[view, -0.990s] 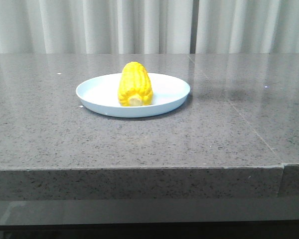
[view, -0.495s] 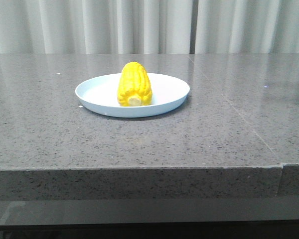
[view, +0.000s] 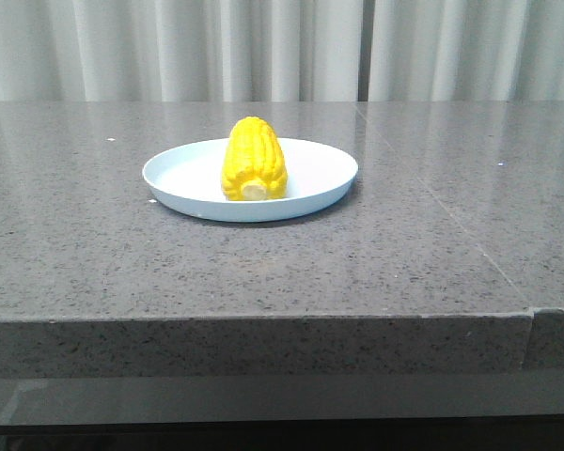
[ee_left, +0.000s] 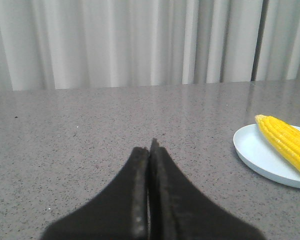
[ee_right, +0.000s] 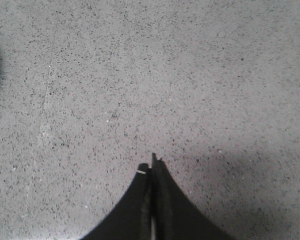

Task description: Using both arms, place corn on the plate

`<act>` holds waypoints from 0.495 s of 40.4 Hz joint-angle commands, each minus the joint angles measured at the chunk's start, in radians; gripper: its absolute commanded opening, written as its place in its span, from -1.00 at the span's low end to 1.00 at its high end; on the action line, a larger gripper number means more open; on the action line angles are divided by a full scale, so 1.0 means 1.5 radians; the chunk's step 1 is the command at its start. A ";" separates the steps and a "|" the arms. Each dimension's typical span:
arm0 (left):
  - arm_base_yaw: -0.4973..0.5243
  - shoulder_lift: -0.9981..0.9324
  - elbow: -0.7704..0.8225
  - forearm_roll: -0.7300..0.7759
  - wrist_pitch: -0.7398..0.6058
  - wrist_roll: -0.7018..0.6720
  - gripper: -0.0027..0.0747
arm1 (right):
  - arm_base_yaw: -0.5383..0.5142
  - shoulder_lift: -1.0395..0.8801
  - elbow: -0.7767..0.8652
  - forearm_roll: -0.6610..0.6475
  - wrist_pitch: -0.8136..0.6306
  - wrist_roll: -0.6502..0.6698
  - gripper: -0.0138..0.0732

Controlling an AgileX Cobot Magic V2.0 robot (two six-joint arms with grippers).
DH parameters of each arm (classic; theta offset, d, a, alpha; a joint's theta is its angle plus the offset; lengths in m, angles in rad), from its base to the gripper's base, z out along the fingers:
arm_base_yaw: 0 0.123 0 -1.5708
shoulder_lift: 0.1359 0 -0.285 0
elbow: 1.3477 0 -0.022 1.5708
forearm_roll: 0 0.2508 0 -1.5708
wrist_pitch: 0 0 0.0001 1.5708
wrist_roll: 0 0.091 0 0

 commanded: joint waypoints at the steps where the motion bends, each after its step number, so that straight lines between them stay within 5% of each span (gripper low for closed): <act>1: 0.002 0.009 -0.017 0.001 -0.062 0.000 -0.98 | -0.004 -0.083 0.052 -0.011 -0.089 -0.006 -0.96; 20: 0.002 0.009 -0.017 0.001 -0.062 0.000 -0.98 | -0.004 -0.481 0.283 -0.055 -0.186 -0.006 -0.96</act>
